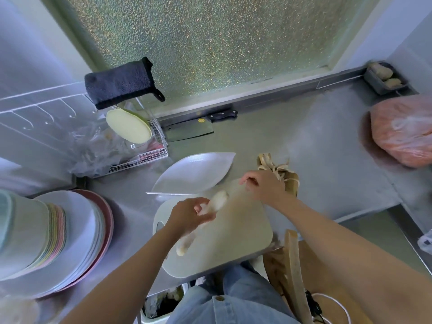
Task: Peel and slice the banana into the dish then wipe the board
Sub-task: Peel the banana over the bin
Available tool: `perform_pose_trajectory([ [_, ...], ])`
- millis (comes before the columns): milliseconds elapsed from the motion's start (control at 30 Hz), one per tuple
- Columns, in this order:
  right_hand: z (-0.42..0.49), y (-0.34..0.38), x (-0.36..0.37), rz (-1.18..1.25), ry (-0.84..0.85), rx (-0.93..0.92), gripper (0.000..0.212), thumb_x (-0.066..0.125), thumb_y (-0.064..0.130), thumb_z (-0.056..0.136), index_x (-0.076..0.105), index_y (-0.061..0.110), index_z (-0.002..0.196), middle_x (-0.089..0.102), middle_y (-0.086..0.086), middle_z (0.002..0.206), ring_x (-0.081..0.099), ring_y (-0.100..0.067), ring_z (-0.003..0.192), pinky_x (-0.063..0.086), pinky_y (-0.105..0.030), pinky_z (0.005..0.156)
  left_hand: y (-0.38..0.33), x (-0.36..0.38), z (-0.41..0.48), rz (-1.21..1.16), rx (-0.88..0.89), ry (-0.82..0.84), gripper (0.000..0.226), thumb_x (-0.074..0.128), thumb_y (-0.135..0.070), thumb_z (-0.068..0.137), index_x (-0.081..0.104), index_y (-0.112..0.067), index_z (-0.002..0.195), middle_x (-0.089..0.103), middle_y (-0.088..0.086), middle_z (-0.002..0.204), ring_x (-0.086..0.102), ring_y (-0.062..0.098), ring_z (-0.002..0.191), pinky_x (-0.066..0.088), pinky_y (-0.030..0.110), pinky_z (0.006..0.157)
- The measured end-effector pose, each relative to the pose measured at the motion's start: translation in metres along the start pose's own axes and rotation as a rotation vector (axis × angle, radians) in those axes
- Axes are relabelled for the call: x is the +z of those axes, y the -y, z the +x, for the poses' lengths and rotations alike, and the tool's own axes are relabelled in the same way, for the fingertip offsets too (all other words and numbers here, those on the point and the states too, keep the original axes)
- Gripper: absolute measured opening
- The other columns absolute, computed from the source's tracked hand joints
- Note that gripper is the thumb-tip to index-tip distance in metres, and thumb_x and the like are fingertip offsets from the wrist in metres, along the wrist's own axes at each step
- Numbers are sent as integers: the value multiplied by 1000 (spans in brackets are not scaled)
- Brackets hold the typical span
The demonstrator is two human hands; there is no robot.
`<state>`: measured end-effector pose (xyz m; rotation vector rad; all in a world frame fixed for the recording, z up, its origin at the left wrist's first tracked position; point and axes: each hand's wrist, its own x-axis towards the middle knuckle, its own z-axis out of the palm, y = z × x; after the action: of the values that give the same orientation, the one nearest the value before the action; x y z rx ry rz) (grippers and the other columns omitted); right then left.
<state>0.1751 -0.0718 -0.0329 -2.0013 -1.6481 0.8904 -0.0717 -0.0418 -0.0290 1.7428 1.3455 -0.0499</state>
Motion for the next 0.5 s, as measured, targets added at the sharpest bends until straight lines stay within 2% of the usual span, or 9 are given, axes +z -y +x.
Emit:
perform_pose_trajectory([
  [67, -5, 6, 17, -43, 137, -5, 24, 50, 8, 88, 72, 17, 97, 68, 3, 88, 60, -13, 81, 47, -32, 75, 20, 3, -8, 196, 7, -11, 36, 73, -46, 78, 66, -34, 110, 61, -7, 92, 55, 13, 85, 39, 26, 71],
  [133, -10, 10, 34, -104, 215, -43, 26, 51, 7, 89, 70, 13, 107, 67, -6, 110, 59, -21, 104, 43, -31, 89, 39, 7, -14, 320, -4, -31, 41, 69, -48, 80, 63, -35, 118, 57, -5, 94, 56, 16, 90, 42, 29, 78],
  [267, -27, 14, 53, -174, 277, -12, 37, 49, 10, 93, 58, 9, 129, 47, -9, 142, 36, -21, 134, 26, -26, 106, 53, 17, -19, 420, 11, -105, 46, 66, -48, 84, 58, -33, 126, 58, 0, 104, 56, 21, 100, 47, 35, 85],
  [367, -36, 8, 60, -213, 342, 6, 42, 51, 13, 92, 51, 8, 134, 31, -5, 153, 23, -18, 142, 22, -26, 110, 51, 24, -19, 423, 57, -140, 48, 64, -44, 87, 53, -28, 131, 56, 2, 116, 51, 21, 110, 44, 33, 87],
  [500, -42, 3, 65, -208, 343, 49, 44, 53, 17, 92, 50, 13, 136, 16, 0, 159, 20, -17, 144, 22, -28, 112, 53, 30, -22, 424, 99, -149, 62, 65, -46, 86, 43, -27, 141, 49, 2, 132, 45, 22, 122, 41, 35, 97],
])
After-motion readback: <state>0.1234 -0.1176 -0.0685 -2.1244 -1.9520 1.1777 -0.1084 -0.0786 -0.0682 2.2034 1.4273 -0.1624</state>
